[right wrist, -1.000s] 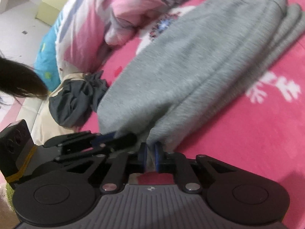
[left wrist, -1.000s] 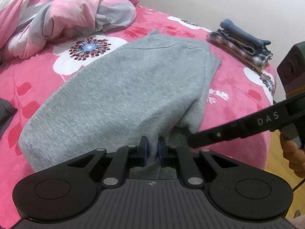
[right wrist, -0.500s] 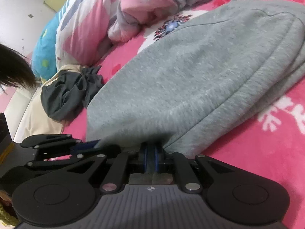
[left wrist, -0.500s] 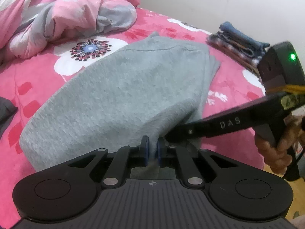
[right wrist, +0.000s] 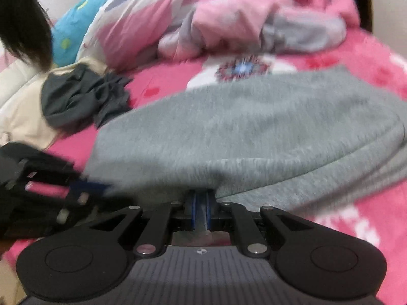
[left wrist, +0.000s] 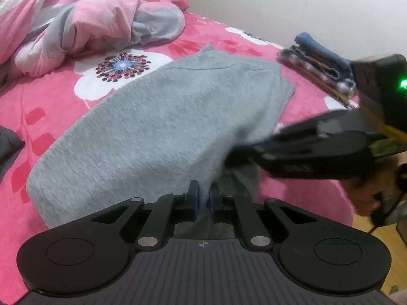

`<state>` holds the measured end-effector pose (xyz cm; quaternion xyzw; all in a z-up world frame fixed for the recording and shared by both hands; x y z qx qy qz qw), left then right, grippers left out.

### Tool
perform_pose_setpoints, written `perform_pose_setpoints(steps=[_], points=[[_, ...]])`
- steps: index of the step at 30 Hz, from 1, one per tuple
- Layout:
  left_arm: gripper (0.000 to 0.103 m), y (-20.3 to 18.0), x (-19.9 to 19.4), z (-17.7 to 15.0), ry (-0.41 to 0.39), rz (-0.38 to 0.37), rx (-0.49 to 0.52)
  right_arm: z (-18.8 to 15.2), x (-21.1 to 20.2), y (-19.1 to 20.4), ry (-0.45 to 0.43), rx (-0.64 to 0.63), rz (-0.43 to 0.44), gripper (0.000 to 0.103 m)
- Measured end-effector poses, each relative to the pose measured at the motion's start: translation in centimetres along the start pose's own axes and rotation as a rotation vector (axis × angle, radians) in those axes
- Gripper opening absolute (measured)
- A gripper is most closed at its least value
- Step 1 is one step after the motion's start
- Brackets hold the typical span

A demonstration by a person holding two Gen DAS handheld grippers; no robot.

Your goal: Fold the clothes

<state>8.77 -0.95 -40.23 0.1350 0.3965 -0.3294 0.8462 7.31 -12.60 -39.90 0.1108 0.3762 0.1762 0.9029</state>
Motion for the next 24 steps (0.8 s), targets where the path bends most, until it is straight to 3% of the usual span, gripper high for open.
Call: perform_pose_setpoints(steps=[5,8,11,12,13,15,21,24], points=[[0.008,0.0,0.1,0.2,0.020,-0.026,-0.006,-1.2,-1.5,1.9,-0.016,-0.031,-0.034,0.008],[0.027,-0.3,0.6,0.2,0.039,-0.023,0.017,-1.5,-1.7,1.7,-0.004,-0.027,-0.033,0.008],[0.027,-0.9,1.7,0.3,0.048,-0.016,0.048,-1.4,-2.1,1.6,0.000,-0.034,-0.027,0.008],[0.025,-1.1,2.0,0.4,0.045,-0.011,0.058,-1.5,-2.3,1.6,0.004,-0.038,-0.025,0.008],[0.014,-1.2,2.2,0.5,0.037,-0.006,0.063,-1.7,-2.5,1.6,0.013,-0.039,-0.023,0.008],[0.006,-1.2,2.0,0.9,0.005,-0.007,0.052,-2.0,-2.4,1.5,0.023,-0.034,-0.024,0.008],[0.002,-1.0,0.3,1.0,-0.025,-0.048,0.017,-1.4,1.5,1.4,-0.065,-0.072,-0.055,0.007],[0.002,-0.7,0.3,0.7,-0.017,-0.046,0.015,-2.3,1.0,2.3,-0.080,-0.142,-0.091,0.007]])
Point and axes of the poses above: each gripper's, at about its wrist camera, not at the fingertips, and x roughly the way its jaws point, y to its left, z to its top, the point moved 7 cm from there along x, roughly the way its jaws point, and after that the axes turned 8 degrees about z, right-handed, at the moved point
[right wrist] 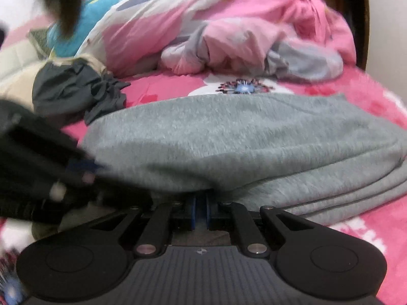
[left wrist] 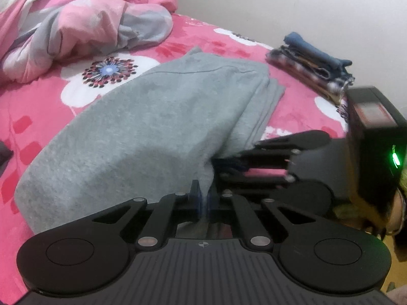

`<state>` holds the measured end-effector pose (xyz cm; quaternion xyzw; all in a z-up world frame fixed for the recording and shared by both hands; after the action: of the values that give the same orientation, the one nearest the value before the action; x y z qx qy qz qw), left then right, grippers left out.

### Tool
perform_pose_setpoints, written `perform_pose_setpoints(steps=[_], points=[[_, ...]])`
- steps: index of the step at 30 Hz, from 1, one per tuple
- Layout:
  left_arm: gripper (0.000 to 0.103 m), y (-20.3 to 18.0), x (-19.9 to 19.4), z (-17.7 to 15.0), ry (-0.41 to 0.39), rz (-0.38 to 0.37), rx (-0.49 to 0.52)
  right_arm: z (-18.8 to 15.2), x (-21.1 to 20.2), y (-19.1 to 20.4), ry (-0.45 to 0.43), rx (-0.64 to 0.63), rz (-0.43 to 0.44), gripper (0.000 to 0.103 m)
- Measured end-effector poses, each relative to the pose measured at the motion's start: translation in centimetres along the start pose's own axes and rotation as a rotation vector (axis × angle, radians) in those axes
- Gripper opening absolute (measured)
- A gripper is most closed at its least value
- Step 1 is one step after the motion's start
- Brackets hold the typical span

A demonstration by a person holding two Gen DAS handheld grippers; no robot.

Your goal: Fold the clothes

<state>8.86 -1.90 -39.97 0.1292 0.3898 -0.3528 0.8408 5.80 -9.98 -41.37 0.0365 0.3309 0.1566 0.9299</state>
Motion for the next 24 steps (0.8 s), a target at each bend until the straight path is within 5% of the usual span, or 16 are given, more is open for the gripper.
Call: perform_pose_setpoints(steps=[4,8,12,19,24], points=[[0.002,0.2,-0.5,0.2,-0.022,-0.015,-0.011,-0.3,-2.2,-0.1,0.012,0.057,0.067,0.008],[0.002,-0.3,-0.5,-0.4,-0.010,-0.029,0.001,-0.4,0.5,-0.6,-0.008,0.070,0.059,0.006],[0.002,-0.5,0.2,-1.2,-0.004,-0.014,0.026,-0.6,0.7,0.0,-0.013,-0.012,0.010,0.006],[0.003,-1.8,0.7,-2.5,-0.031,0.035,0.157,0.2,-5.1,-1.0,0.076,-0.204,0.018,0.008],[0.005,-2.3,0.7,-2.8,-0.050,0.066,0.220,4.0,-6.4,-1.2,-0.005,-0.220,0.065,0.008]])
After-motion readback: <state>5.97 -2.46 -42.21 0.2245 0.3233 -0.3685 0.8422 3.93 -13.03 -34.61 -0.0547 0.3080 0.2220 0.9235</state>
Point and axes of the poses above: each gripper's, at about its wrist camera, not at the fingertips, and x roughly the way its jaws point, y to its left, z to its top, the point moved 7 cm from there along x, roughly the way its jaws point, and after that the axes turned 8 degrees about z, right-handed, at the moved point
